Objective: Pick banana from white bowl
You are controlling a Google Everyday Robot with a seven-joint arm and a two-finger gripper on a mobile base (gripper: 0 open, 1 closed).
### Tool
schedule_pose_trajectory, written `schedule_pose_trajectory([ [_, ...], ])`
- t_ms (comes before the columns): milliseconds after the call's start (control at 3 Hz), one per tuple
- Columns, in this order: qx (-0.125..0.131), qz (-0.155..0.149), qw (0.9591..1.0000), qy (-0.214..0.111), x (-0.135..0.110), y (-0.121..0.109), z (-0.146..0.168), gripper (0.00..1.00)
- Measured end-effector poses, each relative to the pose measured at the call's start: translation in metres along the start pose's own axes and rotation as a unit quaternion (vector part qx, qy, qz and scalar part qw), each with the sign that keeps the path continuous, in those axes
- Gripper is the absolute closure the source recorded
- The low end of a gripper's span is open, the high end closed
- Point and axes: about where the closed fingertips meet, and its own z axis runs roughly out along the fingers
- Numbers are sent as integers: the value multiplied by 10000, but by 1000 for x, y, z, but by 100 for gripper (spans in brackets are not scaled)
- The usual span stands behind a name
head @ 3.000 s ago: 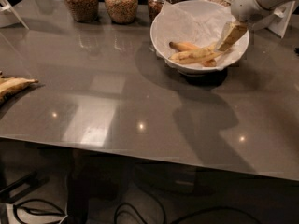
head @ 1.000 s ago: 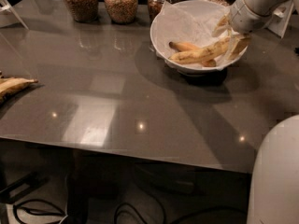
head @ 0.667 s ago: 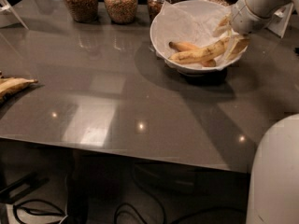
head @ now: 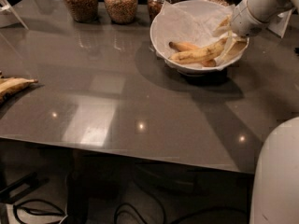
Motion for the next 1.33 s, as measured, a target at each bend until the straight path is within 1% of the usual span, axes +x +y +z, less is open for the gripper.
schedule_pose_trajectory([
  [333,-72,96,9998,-142,-5,5,9,40],
  [667,-211,79,9995,-238,-11,12,17,41],
  [1000,-253,45,9993,-287,-14,12,21,47],
  [1333,-269,9,9992,-310,-16,12,22,66],
])
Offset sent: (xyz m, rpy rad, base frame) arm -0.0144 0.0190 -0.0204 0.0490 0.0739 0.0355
